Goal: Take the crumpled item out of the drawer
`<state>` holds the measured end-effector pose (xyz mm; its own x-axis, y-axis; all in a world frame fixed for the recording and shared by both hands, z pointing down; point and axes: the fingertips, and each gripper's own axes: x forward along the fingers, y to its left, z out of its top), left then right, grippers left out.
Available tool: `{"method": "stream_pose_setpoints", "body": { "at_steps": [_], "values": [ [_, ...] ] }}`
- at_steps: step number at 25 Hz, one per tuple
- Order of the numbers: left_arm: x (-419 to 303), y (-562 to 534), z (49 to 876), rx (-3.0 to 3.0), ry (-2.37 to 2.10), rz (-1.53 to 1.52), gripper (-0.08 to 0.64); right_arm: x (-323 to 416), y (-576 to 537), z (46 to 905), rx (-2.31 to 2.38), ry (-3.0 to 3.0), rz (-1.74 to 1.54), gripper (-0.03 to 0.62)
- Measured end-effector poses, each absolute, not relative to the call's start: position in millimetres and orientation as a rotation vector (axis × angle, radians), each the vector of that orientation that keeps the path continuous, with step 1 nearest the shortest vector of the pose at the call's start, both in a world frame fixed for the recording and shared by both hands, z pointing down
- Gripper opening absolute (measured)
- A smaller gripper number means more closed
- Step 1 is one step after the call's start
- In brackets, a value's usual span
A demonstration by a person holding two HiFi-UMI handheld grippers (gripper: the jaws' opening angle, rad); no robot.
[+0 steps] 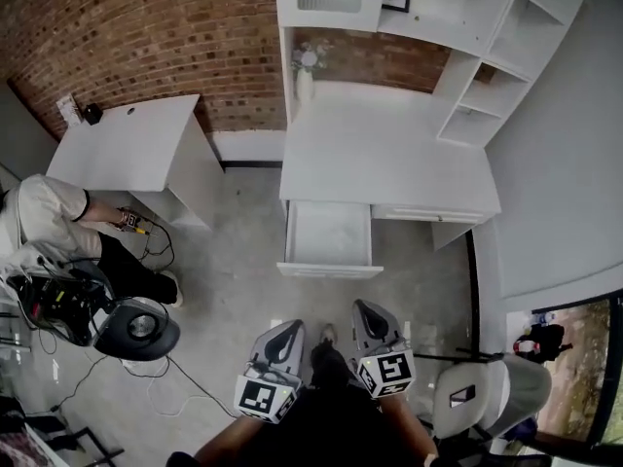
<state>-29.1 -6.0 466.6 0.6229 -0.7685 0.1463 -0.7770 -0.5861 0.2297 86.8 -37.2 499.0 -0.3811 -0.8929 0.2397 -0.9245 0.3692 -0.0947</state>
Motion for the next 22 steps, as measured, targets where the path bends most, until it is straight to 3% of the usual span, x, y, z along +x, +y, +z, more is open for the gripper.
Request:
{"method": "stream_pose_setpoints", "body": {
  "at_steps": [11, 22],
  "values": [
    [15, -138, 474, 2.503, -1.349, 0.031, 0.017, 124, -191, 574, 1.451, -2.389, 0.37, 0.014],
    [20, -278, 517, 2.511, -1.273, 0.095, 0.017, 124, -316, 736, 1.35, -2.134, 0.549, 0.015]
  ]
}}
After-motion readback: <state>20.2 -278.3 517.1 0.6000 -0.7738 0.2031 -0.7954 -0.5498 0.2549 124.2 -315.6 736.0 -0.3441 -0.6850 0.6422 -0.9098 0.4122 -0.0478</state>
